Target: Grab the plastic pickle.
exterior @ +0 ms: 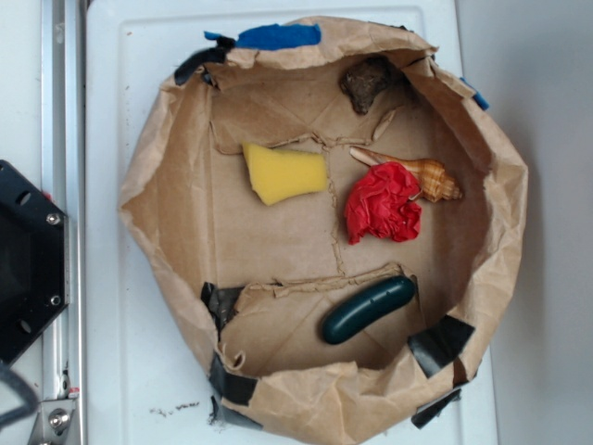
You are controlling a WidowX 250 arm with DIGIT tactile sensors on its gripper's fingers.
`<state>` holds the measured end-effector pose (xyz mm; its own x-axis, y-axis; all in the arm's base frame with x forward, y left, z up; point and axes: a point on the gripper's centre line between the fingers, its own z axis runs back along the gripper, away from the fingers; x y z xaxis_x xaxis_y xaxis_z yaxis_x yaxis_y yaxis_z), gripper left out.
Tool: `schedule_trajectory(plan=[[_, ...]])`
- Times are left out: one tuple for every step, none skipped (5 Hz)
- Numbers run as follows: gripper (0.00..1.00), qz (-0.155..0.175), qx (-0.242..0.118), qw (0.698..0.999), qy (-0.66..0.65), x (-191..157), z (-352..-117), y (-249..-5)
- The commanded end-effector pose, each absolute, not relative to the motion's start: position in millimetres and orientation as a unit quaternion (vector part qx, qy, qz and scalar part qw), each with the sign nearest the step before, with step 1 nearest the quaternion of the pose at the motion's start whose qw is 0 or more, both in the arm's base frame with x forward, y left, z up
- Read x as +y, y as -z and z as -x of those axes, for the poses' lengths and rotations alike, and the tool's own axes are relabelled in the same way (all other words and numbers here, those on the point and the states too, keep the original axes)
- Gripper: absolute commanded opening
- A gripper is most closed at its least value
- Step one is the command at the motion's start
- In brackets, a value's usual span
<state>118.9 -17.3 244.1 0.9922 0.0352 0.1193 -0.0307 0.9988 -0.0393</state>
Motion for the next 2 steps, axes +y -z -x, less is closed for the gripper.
schedule_trajectory(plan=[[1.00,0.019,-0.060,0.998,-0.017,-17,-119,-244],[1.00,0.022,-0.038,0.998,-0.050,-23,-144,-238]])
